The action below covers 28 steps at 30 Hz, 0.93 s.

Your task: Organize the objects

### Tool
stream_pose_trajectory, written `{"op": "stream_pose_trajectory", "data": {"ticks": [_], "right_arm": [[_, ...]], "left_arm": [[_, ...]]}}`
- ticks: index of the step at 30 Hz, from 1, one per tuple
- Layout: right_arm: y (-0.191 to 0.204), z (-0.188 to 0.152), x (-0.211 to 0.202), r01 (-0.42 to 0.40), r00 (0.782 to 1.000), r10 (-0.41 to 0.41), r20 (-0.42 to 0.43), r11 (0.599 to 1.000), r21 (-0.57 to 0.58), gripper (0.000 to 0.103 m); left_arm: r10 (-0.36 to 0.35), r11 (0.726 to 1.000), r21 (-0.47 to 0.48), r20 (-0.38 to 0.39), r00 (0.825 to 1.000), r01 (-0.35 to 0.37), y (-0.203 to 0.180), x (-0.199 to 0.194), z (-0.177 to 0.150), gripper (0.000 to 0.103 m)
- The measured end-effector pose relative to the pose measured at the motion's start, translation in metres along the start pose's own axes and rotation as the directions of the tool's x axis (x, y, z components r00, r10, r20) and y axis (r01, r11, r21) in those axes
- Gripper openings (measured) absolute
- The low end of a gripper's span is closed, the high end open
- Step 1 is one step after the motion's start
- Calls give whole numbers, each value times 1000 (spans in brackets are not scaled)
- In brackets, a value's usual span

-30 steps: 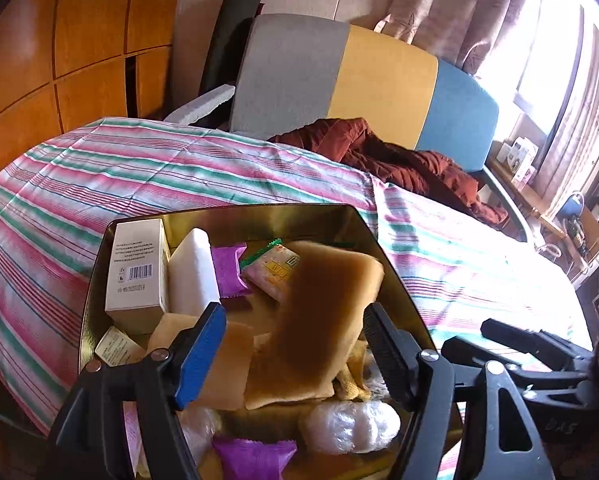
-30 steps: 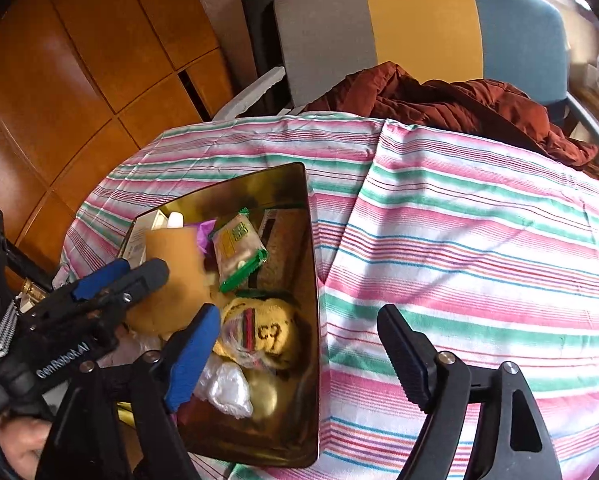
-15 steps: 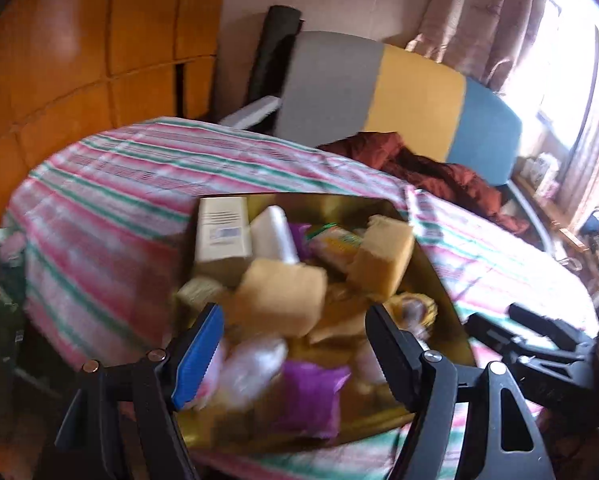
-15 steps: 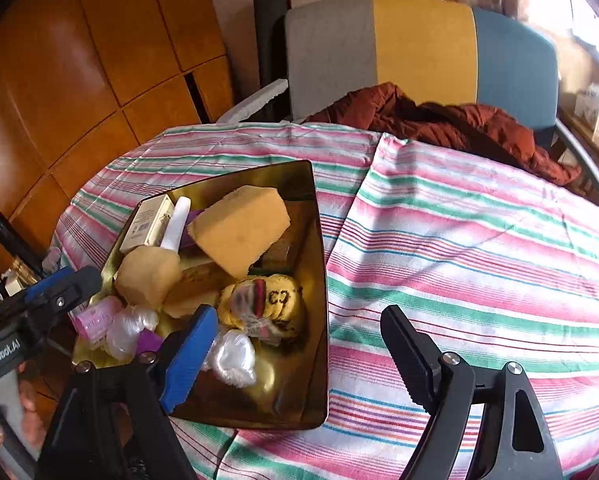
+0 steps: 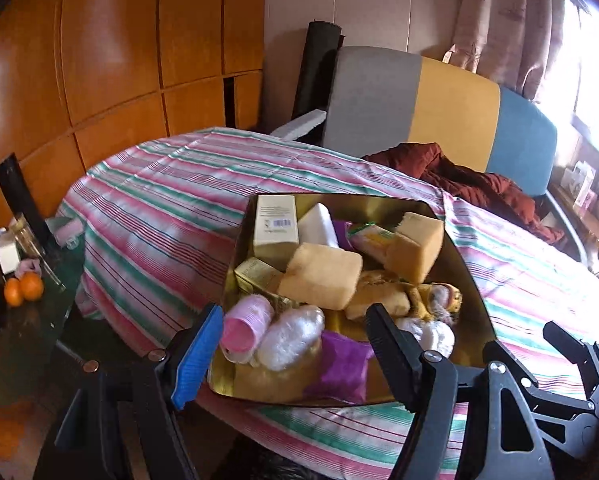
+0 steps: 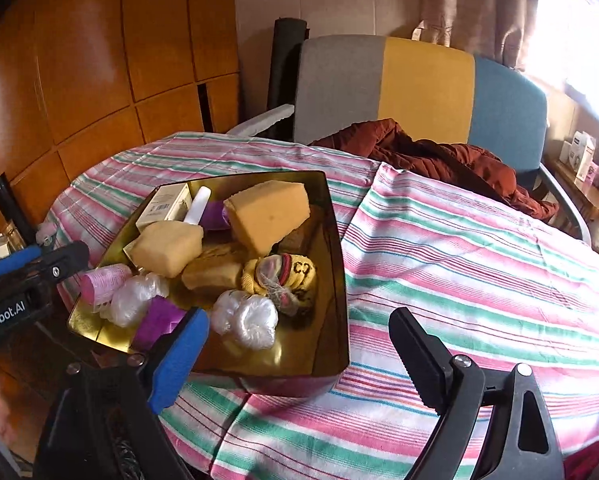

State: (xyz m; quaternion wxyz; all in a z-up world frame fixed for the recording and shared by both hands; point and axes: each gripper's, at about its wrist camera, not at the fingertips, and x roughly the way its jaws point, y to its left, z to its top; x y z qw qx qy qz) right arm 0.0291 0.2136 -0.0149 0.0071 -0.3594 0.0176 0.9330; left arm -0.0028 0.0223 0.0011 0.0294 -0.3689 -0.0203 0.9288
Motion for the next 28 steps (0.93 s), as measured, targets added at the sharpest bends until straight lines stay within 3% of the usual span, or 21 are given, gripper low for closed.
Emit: {"op": "stream_pose_trajectory", "data": {"ticks": [7, 10, 15, 28], "right_arm": [[-5, 0, -7, -1, 1000, 0, 18, 1000, 25, 93], [-4, 0, -4, -6, 1000, 6, 7, 1000, 17, 93], [-1, -1, 1, -10, 1000, 10, -8, 1000, 11, 93], [1, -3, 13, -13, 999, 13, -40, 1000, -1, 94]], "left_arm": [[-26, 999, -19, 97, 995, 28, -6, -11, -4, 71], [-41, 999, -19, 84, 996, 43, -7, -7, -3, 62], [-60, 997, -51, 43, 997, 62, -2, 3, -4, 59], [2, 1000, -6, 78, 997, -2, -6, 9, -6, 59]]}}
